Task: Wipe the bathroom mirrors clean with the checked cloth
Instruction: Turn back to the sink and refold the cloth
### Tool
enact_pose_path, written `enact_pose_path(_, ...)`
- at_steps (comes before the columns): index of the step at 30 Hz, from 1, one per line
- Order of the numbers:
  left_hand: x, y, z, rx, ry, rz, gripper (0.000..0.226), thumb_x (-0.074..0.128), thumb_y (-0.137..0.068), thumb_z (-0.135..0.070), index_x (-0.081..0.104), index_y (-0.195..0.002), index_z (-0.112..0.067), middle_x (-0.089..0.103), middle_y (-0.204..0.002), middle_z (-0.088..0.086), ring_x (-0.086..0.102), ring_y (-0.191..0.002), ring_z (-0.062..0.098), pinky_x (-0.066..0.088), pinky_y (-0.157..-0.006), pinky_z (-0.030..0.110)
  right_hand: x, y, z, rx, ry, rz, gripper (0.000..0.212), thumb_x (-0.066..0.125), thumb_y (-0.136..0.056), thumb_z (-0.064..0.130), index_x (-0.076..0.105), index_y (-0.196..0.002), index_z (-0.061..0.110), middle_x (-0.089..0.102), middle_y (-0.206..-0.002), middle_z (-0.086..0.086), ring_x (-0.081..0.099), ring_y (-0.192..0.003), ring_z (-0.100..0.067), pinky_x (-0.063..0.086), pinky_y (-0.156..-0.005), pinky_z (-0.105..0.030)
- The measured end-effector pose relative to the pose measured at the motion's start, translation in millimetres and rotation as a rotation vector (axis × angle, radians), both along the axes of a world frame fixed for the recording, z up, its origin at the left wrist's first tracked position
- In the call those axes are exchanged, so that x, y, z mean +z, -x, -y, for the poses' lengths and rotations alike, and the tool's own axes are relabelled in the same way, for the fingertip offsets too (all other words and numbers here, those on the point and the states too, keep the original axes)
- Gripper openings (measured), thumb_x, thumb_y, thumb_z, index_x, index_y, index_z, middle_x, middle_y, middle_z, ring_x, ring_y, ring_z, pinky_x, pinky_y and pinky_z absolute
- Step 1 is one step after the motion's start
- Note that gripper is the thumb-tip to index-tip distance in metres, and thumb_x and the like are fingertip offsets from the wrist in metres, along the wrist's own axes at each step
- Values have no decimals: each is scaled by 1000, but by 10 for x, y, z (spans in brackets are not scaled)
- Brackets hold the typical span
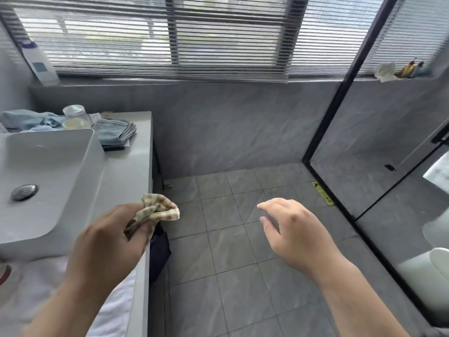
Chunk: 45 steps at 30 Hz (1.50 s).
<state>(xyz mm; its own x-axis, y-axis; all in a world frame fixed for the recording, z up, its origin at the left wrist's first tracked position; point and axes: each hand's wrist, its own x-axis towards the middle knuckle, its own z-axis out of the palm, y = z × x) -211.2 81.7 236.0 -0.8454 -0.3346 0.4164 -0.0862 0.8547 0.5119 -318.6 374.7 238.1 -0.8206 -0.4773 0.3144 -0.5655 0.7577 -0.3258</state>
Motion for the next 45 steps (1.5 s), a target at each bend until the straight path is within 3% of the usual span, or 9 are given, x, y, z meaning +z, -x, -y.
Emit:
enact_pose_path(9, -256, 817, 236, 45, -121, 10, 26, 83, -75, -10, 73, -98, -17, 62, -71, -9, 60, -61, 30, 51, -61, 40, -66, 874, 252, 5, -130, 56, 29, 53, -89, 25, 70, -111, 17, 70, -107, 6, 65, -93, -23, 55, -78, -36)
enact_pose_path(18, -474, 2167, 767, 72, -258, 23, 16, 75, -84, -22, 70, -97, -30, 61, -67, -5, 58, -58, 27, 53, -59, 42, 40, 2304, 591, 14, -229, 120, 26, 59, -94, 21, 68, -118, 18, 68, -116, 7, 61, -103, -24, 50, -88, -35)
enact_pose_path(28, -306, 3408, 622, 10, -122, 54, 21, 80, -79, -14, 73, -99, -16, 62, -73, -7, 57, -62, 24, 49, -57, 37, -121, 3317, 441, -36, -213, 261, 26, 59, -96, 21, 66, -121, 19, 66, -118, 10, 59, -108, -21, 48, -90, -32)
enact_pose_path(34, -381, 4200, 415, 40, -85, 92, 11, 78, -81, -16, 68, -83, -18, 59, -69, -8, 55, -60, 18, 47, -51, 35, -235, 4332, 428, 47, -270, 284, 31, 51, -100, 27, 61, -129, 25, 60, -125, 15, 54, -115, -15, 43, -91, -26)
enact_pose_path(40, -126, 5043, 444, 103, -8, 45, 10, 77, -81, -16, 69, -86, -14, 61, -70, -4, 56, -59, 23, 51, -51, 41, -108, 5399, 668, 179, -250, 253, 32, 47, -101, 30, 58, -132, 26, 58, -126, 17, 51, -117, -12, 40, -91, -21)
enact_pose_path(45, -103, 5433, 463, 150, -18, 15, 10, 73, -84, -18, 68, -87, -10, 61, -70, -2, 56, -61, 25, 51, -53, 44, -170, 5863, 891, 304, -293, 287, 33, 45, -102, 31, 58, -133, 28, 57, -128, 17, 50, -118, -12, 41, -96, -25)
